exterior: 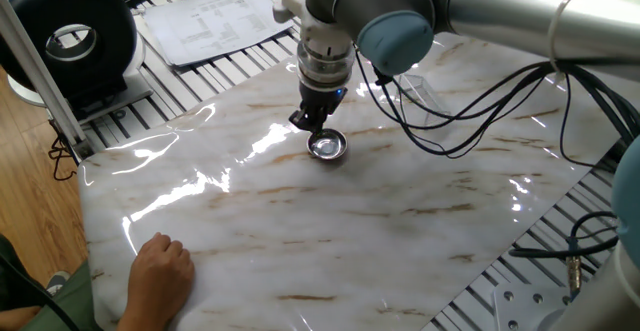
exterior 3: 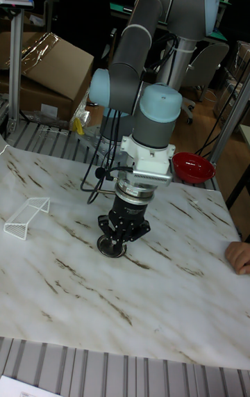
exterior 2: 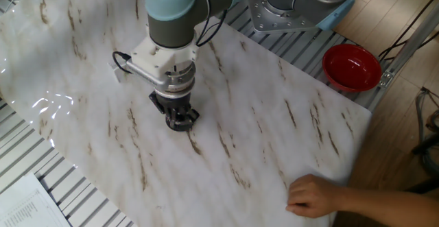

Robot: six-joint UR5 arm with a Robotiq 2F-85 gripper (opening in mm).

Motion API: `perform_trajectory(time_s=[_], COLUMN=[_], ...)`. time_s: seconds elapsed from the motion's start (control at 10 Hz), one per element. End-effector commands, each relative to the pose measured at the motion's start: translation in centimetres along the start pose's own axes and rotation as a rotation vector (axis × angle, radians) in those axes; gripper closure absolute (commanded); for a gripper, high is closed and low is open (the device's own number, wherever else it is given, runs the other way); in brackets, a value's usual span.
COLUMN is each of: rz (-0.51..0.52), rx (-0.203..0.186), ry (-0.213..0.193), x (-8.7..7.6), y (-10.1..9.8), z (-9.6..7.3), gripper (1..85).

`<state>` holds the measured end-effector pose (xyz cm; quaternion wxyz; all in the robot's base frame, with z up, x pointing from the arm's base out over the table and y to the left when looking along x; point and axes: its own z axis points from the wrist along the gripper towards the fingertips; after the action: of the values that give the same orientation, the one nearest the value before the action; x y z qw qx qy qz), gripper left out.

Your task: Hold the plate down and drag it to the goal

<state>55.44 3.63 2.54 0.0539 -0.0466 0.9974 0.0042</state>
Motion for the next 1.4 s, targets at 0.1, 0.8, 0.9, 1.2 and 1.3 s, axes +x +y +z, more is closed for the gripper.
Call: perform_trajectory(time_s=[0.1,0.8,0.9,1.2,1.3], rz=[0.056,0.028,0.024,-0.006,-0.012], rx=[-0.109,-0.090,-0.091,-0.089,-0.087], ry=[0.013,0.001,-0.002,-0.028,-0.029], x=[0.2,2.4,3.0,3.9,4.1], y=[2.7,-0.5,-0.9,-2.5,-3.0], z=[-0.3,0.9,0.9,1.9,1.9], gripper=[84.3,84.3,84.3,84.3,84.3])
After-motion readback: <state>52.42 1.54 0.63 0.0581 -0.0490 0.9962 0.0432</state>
